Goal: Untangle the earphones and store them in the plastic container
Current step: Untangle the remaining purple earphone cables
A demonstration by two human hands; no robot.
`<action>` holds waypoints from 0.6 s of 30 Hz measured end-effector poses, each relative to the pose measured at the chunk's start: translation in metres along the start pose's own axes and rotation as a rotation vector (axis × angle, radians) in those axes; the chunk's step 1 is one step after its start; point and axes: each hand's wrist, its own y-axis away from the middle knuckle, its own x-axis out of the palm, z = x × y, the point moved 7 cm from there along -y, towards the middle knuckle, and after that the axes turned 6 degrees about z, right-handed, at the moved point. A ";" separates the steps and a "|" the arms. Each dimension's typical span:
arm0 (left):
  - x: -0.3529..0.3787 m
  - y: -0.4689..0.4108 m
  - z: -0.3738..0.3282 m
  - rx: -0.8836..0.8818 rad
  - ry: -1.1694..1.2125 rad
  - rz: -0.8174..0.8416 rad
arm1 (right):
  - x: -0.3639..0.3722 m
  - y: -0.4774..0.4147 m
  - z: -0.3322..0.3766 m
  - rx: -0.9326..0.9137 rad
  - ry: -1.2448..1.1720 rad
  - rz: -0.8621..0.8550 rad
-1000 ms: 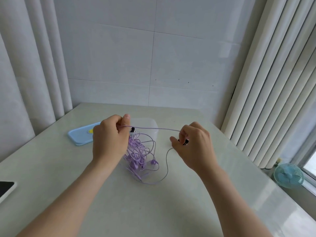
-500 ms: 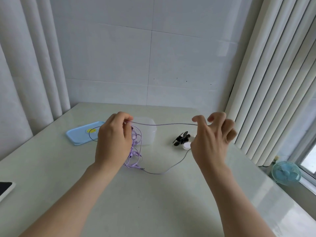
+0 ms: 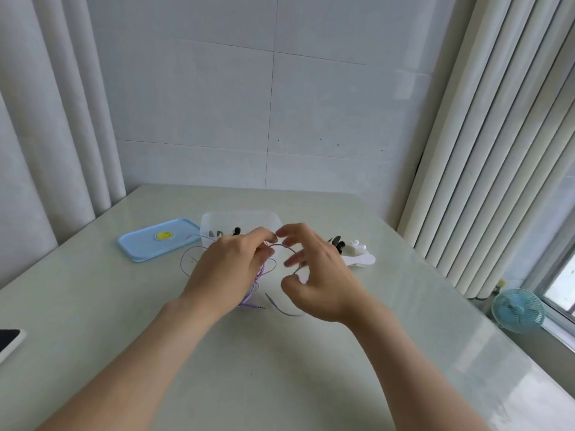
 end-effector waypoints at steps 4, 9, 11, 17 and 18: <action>0.001 -0.001 -0.004 0.026 0.072 0.015 | 0.006 -0.005 -0.003 0.046 -0.061 -0.001; -0.010 -0.003 0.001 0.017 -0.219 -0.032 | -0.008 -0.009 -0.007 0.075 0.003 -0.058; -0.010 -0.001 0.009 -0.058 -0.334 0.059 | -0.009 -0.008 -0.010 0.095 0.061 -0.073; -0.016 0.002 0.008 -0.141 -0.297 0.170 | -0.010 -0.003 -0.015 0.167 0.187 -0.074; -0.015 0.001 0.008 -0.158 -0.244 0.193 | -0.008 -0.003 -0.016 0.177 0.168 -0.052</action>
